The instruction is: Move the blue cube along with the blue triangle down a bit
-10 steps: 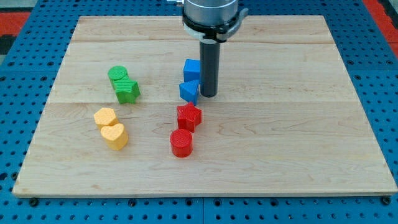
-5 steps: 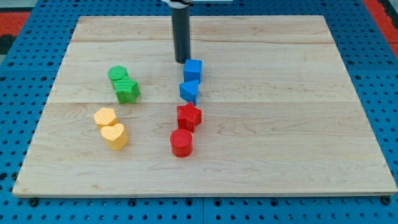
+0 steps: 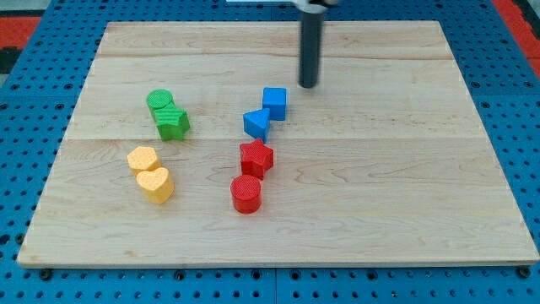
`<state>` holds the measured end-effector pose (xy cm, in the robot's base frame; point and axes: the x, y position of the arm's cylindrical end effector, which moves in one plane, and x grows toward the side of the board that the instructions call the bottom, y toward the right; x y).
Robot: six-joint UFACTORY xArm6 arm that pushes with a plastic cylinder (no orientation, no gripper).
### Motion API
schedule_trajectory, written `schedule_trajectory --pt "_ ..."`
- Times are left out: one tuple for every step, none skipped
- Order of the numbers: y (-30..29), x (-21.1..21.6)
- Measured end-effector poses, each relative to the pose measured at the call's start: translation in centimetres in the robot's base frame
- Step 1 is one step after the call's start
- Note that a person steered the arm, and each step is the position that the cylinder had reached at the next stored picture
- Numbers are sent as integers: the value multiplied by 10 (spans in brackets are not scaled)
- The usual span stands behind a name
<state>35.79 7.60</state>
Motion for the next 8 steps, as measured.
schedule_trajectory --pt "-21 40" --pt "-49 41" --pt "-47 30" --pt "-41 14" --pt "-44 14" --pt "-44 14" --pt "-55 14" --pt "-61 13"
